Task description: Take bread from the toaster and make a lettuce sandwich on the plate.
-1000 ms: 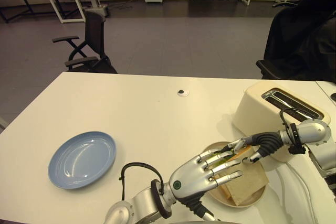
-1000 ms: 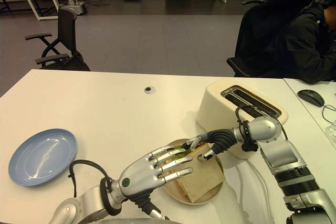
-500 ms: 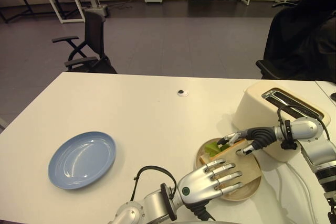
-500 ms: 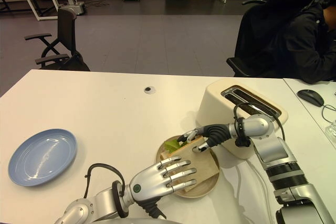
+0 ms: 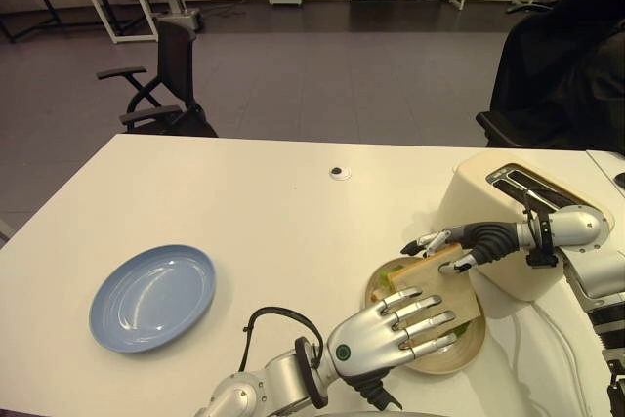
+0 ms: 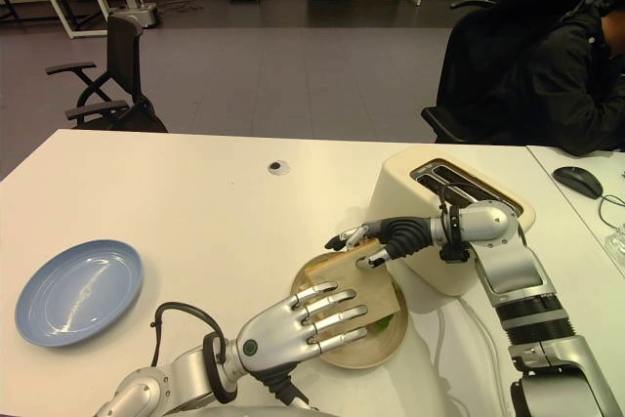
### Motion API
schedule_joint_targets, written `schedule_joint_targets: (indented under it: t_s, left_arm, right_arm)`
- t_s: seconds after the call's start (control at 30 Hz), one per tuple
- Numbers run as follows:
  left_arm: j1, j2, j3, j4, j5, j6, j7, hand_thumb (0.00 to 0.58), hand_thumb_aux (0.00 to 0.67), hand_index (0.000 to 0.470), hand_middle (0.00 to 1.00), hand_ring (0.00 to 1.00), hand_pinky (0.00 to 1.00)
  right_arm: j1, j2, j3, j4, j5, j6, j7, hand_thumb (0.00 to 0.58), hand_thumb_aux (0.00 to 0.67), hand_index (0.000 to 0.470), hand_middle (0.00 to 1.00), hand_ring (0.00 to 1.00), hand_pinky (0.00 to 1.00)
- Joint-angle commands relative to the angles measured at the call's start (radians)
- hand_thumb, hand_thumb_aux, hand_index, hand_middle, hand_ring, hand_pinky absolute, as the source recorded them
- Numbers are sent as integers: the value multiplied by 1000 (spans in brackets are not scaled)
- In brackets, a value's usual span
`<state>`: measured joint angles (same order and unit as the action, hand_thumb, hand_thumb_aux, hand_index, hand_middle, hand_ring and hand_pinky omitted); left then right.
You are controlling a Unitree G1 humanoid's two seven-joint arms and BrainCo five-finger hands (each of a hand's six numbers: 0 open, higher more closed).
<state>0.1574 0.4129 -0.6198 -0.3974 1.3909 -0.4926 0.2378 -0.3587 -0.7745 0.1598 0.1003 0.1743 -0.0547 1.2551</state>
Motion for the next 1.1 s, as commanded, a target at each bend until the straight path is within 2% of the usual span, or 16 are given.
schedule_joint_targets:
  t_s: [0.03, 0.13, 0.23, 0.33, 0.37, 0.4, 0.43, 0.47, 0.6, 0.83, 0.97, 1.07, 1.1]
  left_arm:
    - [-18, 4, -5, 28, -11, 19, -5, 0, 0, 0, 0, 0, 0]
    - [-30, 0, -5, 80, -23, 34, -3, 0, 0, 0, 0, 0, 0]
    - [-48, -7, -12, 135, -41, 43, -5, 0, 0, 0, 0, 0, 0]
    - [-71, -13, -25, 179, -54, 48, -17, 0, 0, 0, 0, 0, 0]
    - [-78, -15, -28, 191, -56, 52, -22, 0, 0, 0, 0, 0, 0]
    - [-85, -15, -33, 202, -58, 56, -26, 0, 0, 0, 0, 0, 0]
    - [-90, -15, -37, 211, -61, 60, -30, 0, 0, 0, 0, 0, 0]
    - [-93, -13, -41, 218, -63, 65, -34, 0, 0, 0, 0, 0, 0]
    - [-90, -4, -54, 223, -64, 81, -38, 0, 0, 0, 0, 0, 0]
    - [-95, 6, -65, 228, -95, 82, -43, 0, 0, 0, 0, 0, 0]
    - [-92, 14, -50, 198, -109, 84, -36, 0, 0, 0, 0, 0, 0]
    - [-41, 30, 56, 28, -284, 68, -34, 0, 0, 0, 0, 0, 0]
    - [-8, 50, 106, -48, -398, 58, -52, 0, 0, 0, 0, 0, 0]
  right_arm:
    - [-15, 9, 22, 11, -50, -30, -22, 580, 670, 470, 0, 0, 0]
    - [-13, 12, 34, 19, -81, -53, -40, 580, 670, 470, 0, 0, 0]
    - [-6, 15, 46, 26, -115, -82, -63, 527, 468, 328, 0, 0, 0]
    - [-3, 21, 45, 26, -136, -101, -90, 458, 363, 254, 0, 0, 0]
    - [-6, 24, 44, 28, -141, -108, -101, 458, 363, 254, 0, 0, 0]
    - [-10, 29, 40, 30, -147, -113, -118, 427, 326, 229, 0, 0, 0]
    - [-16, 36, 36, 34, -157, -120, -140, 187, 118, 83, 0, 0, 0]
    - [-22, 43, 31, 39, -169, -124, -163, 0, 0, 0, 0, 0, 0]
    - [-36, 74, 20, 55, -236, -162, -293, 0, 0, 0, 0, 0, 0]
    - [-20, 84, -48, -26, -267, -157, -458, 0, 0, 0, 0, 0, 0]
    - [36, 61, -104, -134, -196, -144, -452, 0, 0, 0, 0, 0, 0]
    - [153, -12, -209, -260, -28, -147, -351, 0, 0, 0, 0, 0, 0]
    - [217, -59, -282, -288, 22, -163, -304, 83, 50, 35, 388, 388, 388]
